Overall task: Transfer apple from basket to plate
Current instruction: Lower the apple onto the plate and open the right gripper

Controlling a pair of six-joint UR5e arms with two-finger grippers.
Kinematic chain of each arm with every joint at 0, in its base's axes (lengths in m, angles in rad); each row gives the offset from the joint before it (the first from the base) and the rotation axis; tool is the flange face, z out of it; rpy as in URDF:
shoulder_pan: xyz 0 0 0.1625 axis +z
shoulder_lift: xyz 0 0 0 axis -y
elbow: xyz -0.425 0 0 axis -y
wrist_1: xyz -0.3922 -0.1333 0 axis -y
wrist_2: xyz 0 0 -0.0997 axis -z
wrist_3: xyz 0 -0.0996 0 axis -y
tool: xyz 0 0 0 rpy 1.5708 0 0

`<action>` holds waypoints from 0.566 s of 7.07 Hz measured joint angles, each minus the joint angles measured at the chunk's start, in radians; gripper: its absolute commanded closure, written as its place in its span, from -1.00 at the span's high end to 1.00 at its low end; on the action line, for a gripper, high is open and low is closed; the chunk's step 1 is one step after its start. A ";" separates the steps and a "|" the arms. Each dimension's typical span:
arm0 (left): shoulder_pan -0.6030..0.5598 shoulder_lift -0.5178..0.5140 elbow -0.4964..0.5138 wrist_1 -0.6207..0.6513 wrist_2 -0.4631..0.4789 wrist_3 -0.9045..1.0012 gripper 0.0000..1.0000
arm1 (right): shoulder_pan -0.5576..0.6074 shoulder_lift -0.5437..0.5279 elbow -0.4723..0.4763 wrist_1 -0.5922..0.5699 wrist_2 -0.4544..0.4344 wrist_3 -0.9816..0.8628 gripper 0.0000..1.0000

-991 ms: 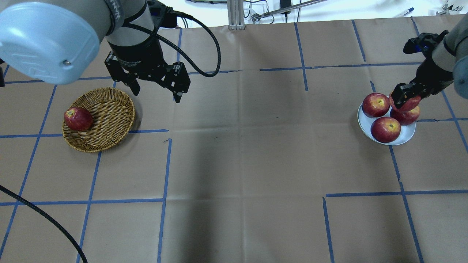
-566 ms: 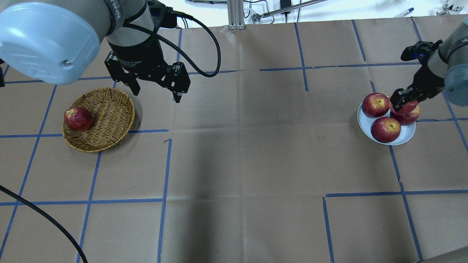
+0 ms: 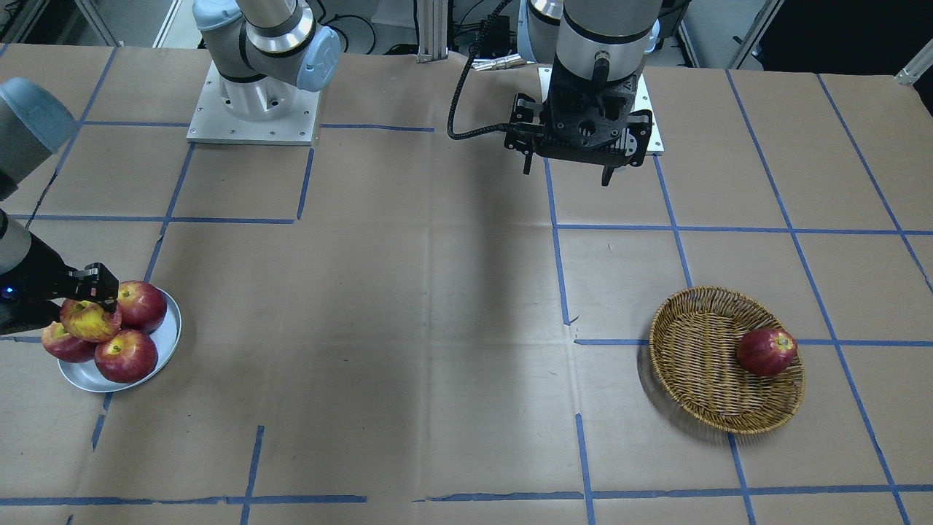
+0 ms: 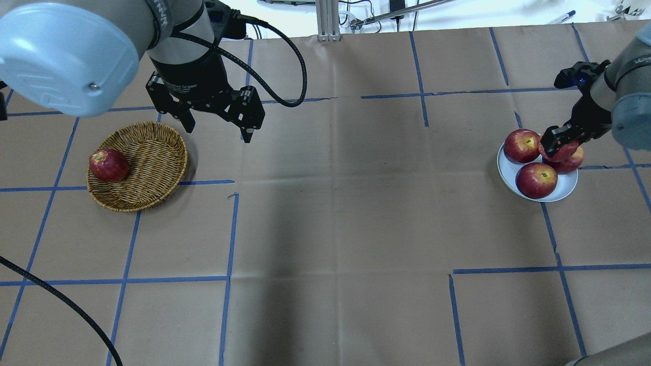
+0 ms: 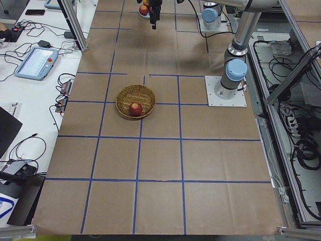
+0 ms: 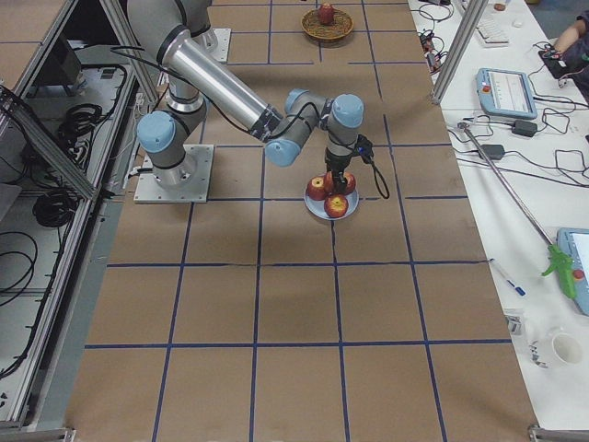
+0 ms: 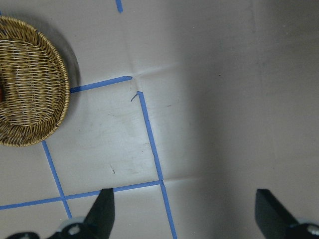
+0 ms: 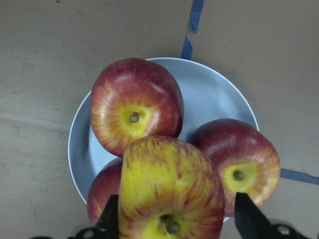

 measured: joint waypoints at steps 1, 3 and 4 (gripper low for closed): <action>0.000 0.000 0.000 0.000 0.000 0.000 0.98 | 0.000 -0.005 -0.005 0.011 -0.001 0.000 1.00; 0.000 0.000 0.000 0.000 0.001 0.001 0.98 | 0.018 -0.047 -0.058 0.092 0.010 0.007 1.00; 0.000 0.000 0.000 0.000 0.001 0.000 0.98 | 0.048 -0.076 -0.121 0.186 0.018 0.020 1.00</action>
